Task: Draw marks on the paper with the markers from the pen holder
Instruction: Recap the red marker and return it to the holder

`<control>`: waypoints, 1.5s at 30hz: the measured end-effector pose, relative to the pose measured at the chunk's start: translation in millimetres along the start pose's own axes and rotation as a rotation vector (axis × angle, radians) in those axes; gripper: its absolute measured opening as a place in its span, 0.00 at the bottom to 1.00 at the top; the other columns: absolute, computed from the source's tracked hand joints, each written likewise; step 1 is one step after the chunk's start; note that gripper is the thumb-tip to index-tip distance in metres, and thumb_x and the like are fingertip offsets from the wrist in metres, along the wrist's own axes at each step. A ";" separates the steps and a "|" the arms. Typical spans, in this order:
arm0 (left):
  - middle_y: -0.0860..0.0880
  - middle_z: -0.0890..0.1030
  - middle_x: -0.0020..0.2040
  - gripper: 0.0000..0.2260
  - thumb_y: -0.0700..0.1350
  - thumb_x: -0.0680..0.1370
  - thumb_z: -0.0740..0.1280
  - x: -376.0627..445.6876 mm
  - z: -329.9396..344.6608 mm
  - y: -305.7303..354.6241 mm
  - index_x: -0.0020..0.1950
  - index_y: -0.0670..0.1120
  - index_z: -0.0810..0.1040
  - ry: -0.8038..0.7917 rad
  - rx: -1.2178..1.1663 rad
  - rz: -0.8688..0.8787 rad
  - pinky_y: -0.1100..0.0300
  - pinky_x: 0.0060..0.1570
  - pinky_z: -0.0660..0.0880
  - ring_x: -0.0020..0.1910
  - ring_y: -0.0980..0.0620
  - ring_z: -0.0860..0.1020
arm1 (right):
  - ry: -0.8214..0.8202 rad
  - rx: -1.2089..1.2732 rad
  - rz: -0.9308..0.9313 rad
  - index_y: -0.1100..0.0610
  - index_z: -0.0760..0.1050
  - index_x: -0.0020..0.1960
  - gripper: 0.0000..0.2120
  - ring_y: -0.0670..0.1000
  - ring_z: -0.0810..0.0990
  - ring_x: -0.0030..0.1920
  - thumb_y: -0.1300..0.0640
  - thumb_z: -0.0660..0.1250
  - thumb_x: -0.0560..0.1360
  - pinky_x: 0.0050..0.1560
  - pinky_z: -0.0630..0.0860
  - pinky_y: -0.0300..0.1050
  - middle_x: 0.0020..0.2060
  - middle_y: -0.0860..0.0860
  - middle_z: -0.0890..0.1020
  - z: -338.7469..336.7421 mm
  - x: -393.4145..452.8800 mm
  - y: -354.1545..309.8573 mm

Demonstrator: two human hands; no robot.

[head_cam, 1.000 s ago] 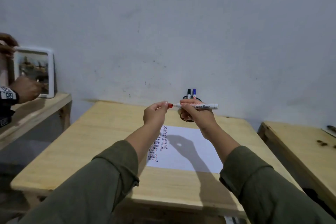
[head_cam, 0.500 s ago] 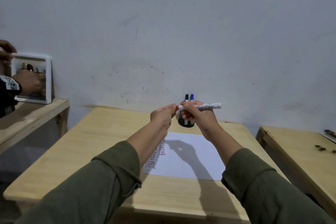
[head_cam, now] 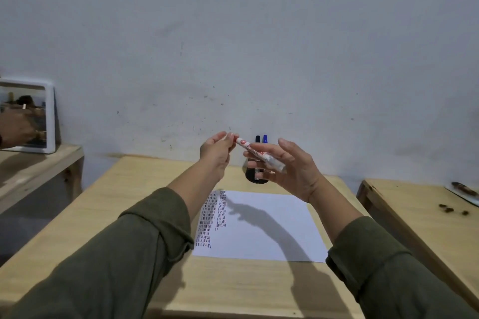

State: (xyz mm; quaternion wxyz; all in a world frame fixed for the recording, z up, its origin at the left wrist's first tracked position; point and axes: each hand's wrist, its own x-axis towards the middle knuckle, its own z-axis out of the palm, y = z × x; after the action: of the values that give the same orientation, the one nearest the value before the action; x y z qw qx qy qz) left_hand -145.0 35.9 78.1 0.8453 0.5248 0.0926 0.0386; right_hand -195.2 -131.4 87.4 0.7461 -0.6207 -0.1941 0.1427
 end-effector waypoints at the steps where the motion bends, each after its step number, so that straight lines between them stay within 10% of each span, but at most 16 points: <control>1: 0.53 0.82 0.41 0.16 0.42 0.77 0.65 2.2 3.6 2.5 0.65 0.45 0.71 -0.032 0.029 0.017 0.65 0.36 0.66 0.42 0.59 0.78 | 0.005 -0.026 0.003 0.58 0.77 0.61 0.23 0.53 0.81 0.51 0.45 0.58 0.75 0.50 0.76 0.45 0.56 0.56 0.82 -1.1 1.6 -1.3; 6: 0.46 0.81 0.58 0.17 0.50 0.72 0.71 16.5 26.6 0.8 0.59 0.51 0.73 -0.175 0.312 0.119 0.54 0.64 0.69 0.62 0.49 0.77 | 0.190 -0.281 -0.048 0.53 0.74 0.51 0.05 0.51 0.80 0.41 0.60 0.63 0.78 0.38 0.74 0.39 0.48 0.57 0.84 -13.3 18.3 2.6; 14: 0.49 0.78 0.63 0.20 0.50 0.74 0.69 59.0 36.4 -25.5 0.64 0.48 0.74 -0.086 0.745 0.193 0.58 0.58 0.72 0.60 0.51 0.76 | 0.532 -0.499 -0.140 0.41 0.54 0.73 0.38 0.49 0.82 0.48 0.69 0.65 0.74 0.39 0.76 0.37 0.48 0.65 0.80 -72.5 60.3 3.5; 19: 0.48 0.74 0.69 0.24 0.52 0.75 0.67 88.9 39.6 -48.8 0.69 0.47 0.70 -0.118 1.034 0.231 0.54 0.66 0.67 0.68 0.47 0.71 | 0.661 -0.629 -0.176 0.39 0.56 0.71 0.37 0.55 0.81 0.50 0.69 0.66 0.73 0.38 0.80 0.39 0.53 0.62 0.77 -108.8 99.2 -0.2; 33: 0.47 0.72 0.70 0.27 0.55 0.75 0.67 140.8 37.7 -71.8 0.71 0.47 0.69 -0.194 1.219 0.247 0.53 0.69 0.64 0.70 0.46 0.69 | 0.570 -0.878 -0.179 0.41 0.62 0.68 0.30 0.54 0.79 0.49 0.66 0.65 0.74 0.44 0.81 0.48 0.49 0.53 0.76 -131.0 161.5 42.2; 45: 0.48 0.77 0.66 0.21 0.51 0.74 0.69 140.9 36.0 -74.4 0.66 0.48 0.75 -0.206 1.121 0.248 0.56 0.66 0.66 0.67 0.48 0.72 | 0.489 -0.986 -0.109 0.49 0.65 0.66 0.27 0.48 0.77 0.38 0.64 0.69 0.72 0.35 0.69 0.33 0.34 0.50 0.78 -136.6 164.8 62.5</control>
State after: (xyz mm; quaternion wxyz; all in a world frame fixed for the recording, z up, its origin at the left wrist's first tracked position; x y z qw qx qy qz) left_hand -2.1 -6.0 10.8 0.4323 0.9000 -0.0460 0.0313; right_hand 16.0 -163.7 23.5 0.3966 -0.9007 -0.0909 -0.1522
